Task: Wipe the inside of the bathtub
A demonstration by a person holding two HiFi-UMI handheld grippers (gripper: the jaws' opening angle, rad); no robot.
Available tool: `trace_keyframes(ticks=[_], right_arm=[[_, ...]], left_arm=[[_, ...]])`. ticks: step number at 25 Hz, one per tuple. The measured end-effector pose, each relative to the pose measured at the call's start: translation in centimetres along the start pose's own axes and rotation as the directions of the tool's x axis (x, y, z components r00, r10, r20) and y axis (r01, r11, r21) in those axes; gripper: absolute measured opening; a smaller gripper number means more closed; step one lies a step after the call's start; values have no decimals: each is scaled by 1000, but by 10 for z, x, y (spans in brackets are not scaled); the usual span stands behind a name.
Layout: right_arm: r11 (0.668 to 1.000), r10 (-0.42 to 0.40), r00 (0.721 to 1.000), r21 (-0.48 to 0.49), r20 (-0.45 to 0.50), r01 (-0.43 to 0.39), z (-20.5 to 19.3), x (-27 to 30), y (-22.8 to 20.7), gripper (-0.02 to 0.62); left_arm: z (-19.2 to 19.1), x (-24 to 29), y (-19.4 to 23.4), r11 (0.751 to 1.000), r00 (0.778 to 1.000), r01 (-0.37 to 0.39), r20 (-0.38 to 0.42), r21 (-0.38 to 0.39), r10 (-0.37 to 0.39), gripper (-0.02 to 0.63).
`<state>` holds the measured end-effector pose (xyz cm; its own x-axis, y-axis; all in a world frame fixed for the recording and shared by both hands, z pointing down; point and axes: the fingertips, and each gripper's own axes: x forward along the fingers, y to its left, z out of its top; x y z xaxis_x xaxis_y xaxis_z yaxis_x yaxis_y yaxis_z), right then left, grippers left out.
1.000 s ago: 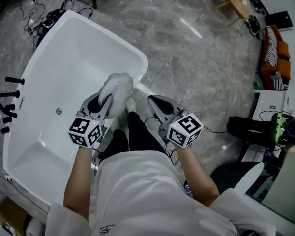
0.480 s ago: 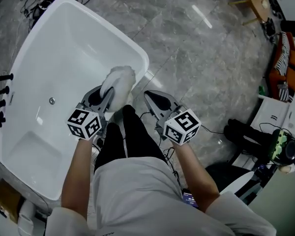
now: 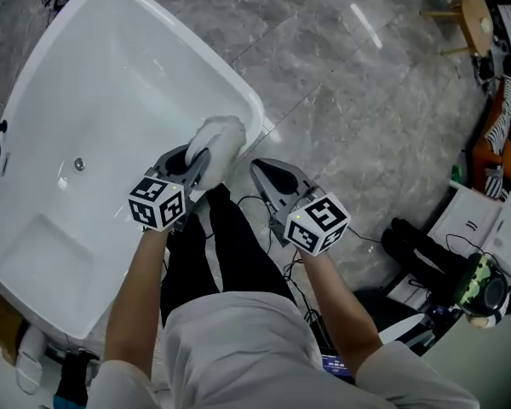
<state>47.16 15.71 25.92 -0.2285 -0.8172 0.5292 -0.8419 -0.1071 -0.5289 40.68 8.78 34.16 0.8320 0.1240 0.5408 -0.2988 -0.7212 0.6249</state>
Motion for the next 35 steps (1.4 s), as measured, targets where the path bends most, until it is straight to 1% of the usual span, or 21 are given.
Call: trace_keyframes(ticks=[7,11,16,19,25,30,35], right_arm=[[999,-6,1000,49,-3,6,-18,17,-26,18],[998,-19,1000,62,1,19,-24,27,-40,18],[999,-47,998,-10,-38,46,-33,46,-54,20],[998,-51,996,-52,-67,47,-40,62,-59,20],[991,-36,993,-130,-116,20,-48,88,-66,20],[988,-11,993,-153,-119,-8,-48,102,-64,20],[977,17,986,-206,-163,-51,-57,123,-61,20]], left_arm=[[-24,38,23,999,999,2,-38,-32,-3,100],[-31,55,31,998,998,21,-51,-52,-24,100],[-43,71,41,998,994,47,-99,-41,-51,100],[-48,78,49,998,993,49,-103,-45,-54,98],[-56,91,67,999,991,28,-130,-43,-33,98],[-68,101,81,996,989,42,-141,-83,-54,98],[-87,110,109,995,987,13,-161,-97,-29,98]])
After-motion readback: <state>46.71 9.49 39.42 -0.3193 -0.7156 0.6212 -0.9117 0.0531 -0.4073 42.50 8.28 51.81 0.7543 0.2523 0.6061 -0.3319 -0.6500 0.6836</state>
